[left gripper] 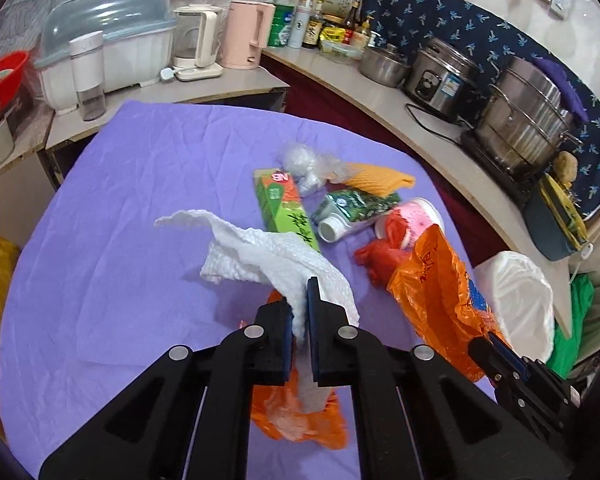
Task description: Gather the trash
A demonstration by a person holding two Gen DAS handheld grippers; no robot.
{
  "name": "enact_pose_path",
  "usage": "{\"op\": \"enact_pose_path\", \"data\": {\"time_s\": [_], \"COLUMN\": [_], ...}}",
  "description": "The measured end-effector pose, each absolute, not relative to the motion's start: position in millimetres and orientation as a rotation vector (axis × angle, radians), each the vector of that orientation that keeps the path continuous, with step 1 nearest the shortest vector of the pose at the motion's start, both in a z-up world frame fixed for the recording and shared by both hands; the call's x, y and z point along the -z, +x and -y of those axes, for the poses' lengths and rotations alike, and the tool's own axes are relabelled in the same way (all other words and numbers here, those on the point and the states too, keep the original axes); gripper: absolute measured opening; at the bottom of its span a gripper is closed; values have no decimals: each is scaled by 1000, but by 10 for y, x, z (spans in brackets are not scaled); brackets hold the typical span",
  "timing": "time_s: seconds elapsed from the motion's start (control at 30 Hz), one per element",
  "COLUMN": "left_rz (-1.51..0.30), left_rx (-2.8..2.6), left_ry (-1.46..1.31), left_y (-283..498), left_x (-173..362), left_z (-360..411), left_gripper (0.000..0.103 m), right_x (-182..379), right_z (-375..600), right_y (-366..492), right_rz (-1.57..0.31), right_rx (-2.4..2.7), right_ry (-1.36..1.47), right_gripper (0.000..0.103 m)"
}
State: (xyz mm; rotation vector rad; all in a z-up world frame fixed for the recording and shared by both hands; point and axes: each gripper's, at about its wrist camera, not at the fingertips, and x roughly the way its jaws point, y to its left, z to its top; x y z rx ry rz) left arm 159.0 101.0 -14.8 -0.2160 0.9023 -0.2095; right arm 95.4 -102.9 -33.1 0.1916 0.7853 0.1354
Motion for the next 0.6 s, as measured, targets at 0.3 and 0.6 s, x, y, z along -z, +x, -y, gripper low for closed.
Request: {"op": "enact_pose_path", "data": {"time_s": [0.3,0.6], "left_rz": [-880,-803], "left_rx": [232,244], "left_ry": [-209,-181], "left_y": [1369,1360], "left_x": [45,-269], "left_z": [-920,-823], "left_gripper": [8,7], "right_x": [267,138], "right_z": [1189,1306], "right_y": [752,661], "right_rz": [-770,-733], "right_rx": [-119,-102], "right_ry": [233,249], "right_gripper": [12,12]}}
